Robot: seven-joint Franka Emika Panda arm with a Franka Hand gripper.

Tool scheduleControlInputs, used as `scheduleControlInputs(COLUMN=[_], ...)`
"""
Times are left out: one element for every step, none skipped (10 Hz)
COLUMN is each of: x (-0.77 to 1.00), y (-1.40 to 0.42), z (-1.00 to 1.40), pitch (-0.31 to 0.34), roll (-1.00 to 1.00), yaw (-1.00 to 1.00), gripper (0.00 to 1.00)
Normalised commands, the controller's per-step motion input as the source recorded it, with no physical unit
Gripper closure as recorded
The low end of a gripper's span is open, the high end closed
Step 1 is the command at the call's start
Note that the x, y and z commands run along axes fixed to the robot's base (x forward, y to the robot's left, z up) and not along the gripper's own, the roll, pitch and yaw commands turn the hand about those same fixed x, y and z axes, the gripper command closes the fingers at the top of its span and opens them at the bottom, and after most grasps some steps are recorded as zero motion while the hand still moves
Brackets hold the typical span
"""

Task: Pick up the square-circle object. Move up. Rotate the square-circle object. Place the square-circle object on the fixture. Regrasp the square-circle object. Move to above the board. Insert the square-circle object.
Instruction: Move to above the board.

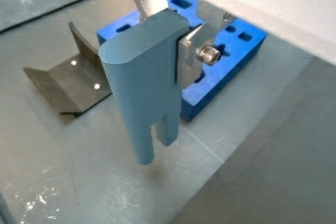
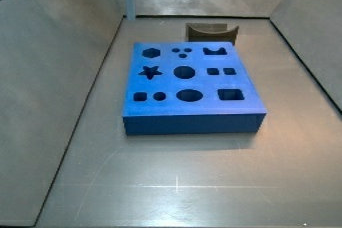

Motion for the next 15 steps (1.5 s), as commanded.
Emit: scheduleControlInputs(x=[-0.03, -0.03, -0.03, -0.03, -0.02, -0.02, -0.02, -0.01, -0.01, -0.01, 0.0, 0.0, 0.0, 0.0, 0.01], y=[0.02, 0.02, 0.02, 0.02, 0.02, 0.02, 0.02, 0.02, 0.01, 0.01, 0.01, 0.01, 0.0, 0.0, 0.0], z=[1.0, 1.0, 1.0, 1.0, 1.0, 1.0, 1.0, 1.0, 1.0, 1.0, 1.0, 0.9, 0.64, 0.54, 0.34], pitch=[0.079, 0.08, 0.077, 0.076, 0.073, 0.075, 0.078, 0.078, 0.077, 0.078, 0.079, 0.078, 0.08, 0.082, 0.081], roll=[0.04, 0.04, 0.05, 0.05, 0.05, 0.06, 0.06, 0.06, 0.06, 0.06, 0.06, 0.06, 0.06, 0.06, 0.06], yaw=[0.02, 0.02, 0.01, 0.01, 0.01, 0.01, 0.01, 0.01, 0.01, 0.01, 0.01, 0.01, 0.01, 0.01, 0.01], gripper=[1.0, 1.0, 1.0, 1.0, 1.0, 1.0, 1.0, 1.0, 1.0, 1.0, 1.0, 1.0, 1.0, 1.0, 1.0])
